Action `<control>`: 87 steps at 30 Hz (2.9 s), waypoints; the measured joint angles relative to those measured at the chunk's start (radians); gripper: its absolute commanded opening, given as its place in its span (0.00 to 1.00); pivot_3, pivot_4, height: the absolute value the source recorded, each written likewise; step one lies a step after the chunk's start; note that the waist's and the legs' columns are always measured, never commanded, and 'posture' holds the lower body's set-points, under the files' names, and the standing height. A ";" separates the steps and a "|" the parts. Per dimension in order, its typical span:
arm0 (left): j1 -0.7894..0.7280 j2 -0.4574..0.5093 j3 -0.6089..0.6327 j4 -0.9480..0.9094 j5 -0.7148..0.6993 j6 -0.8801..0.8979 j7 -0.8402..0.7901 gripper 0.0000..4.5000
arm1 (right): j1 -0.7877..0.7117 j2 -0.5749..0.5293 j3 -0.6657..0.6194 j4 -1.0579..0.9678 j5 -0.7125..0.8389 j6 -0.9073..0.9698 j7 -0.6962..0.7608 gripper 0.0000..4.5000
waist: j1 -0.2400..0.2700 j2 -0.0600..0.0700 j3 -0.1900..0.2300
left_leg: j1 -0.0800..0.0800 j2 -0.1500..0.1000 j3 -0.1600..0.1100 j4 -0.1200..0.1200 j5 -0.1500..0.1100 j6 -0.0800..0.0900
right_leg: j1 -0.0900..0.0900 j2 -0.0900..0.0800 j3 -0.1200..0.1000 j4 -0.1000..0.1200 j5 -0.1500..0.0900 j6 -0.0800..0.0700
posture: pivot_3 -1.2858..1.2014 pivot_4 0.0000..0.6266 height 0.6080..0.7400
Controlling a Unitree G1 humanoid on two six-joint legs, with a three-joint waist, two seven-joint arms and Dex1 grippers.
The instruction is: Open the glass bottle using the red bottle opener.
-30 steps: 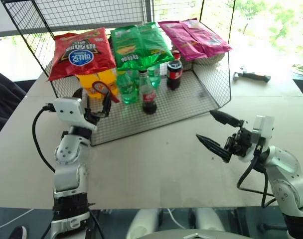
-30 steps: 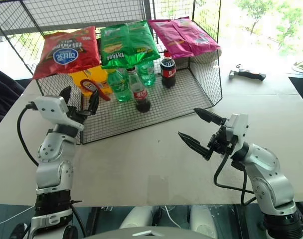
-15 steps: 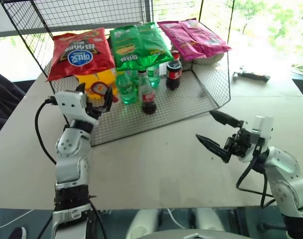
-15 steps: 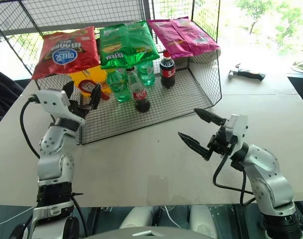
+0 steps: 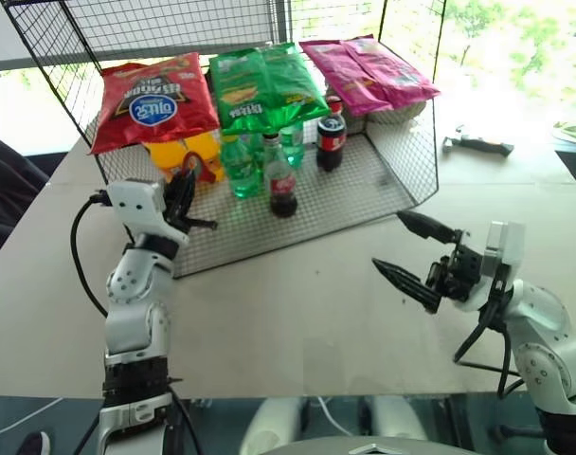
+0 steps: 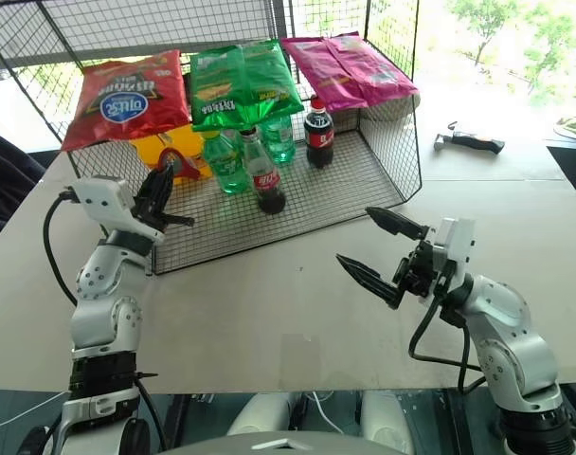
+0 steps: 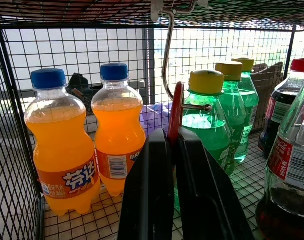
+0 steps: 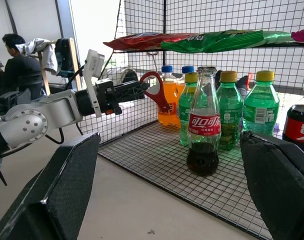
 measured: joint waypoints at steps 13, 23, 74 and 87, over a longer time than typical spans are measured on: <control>0.000 -0.043 0.002 -0.071 -0.095 0.026 0.006 0.01 | -0.012 0.000 0.000 -0.006 0.037 0.003 0.018 1.00 | 0.000 0.000 0.000 | 0.000 0.000 0.000 0.000 0.000 0.000 | 0.000 0.000 0.000 0.000 0.000 0.000 | 0.52 0.24 1.00; 0.042 -0.063 0.002 -0.159 -0.152 0.081 0.020 0.01 | -0.026 -0.001 0.000 -0.006 0.036 0.008 0.018 1.00 | 0.000 0.000 0.000 | 0.000 0.000 0.000 0.000 0.000 0.000 | 0.000 0.000 0.000 0.000 0.000 0.000 | 0.52 0.24 1.00; 0.053 -0.042 -0.235 -0.174 -0.700 0.665 -0.408 0.01 | -0.432 0.009 0.187 0.154 0.250 0.844 -0.134 1.00 | -0.022 -0.001 0.000 | -0.005 0.000 -0.001 0.001 0.001 -0.002 | -0.005 0.000 -0.001 0.000 0.000 -0.001 | 0.52 0.24 1.00; 0.054 -0.042 -0.253 -0.190 -0.685 0.665 -0.468 0.00 | -0.424 -0.033 0.183 0.154 0.223 0.849 -0.110 0.01 | -0.023 -0.001 0.000 | -0.005 0.000 -0.001 0.000 0.001 -0.002 | -0.005 0.000 0.000 0.000 0.000 -0.001 | 0.52 0.24 1.00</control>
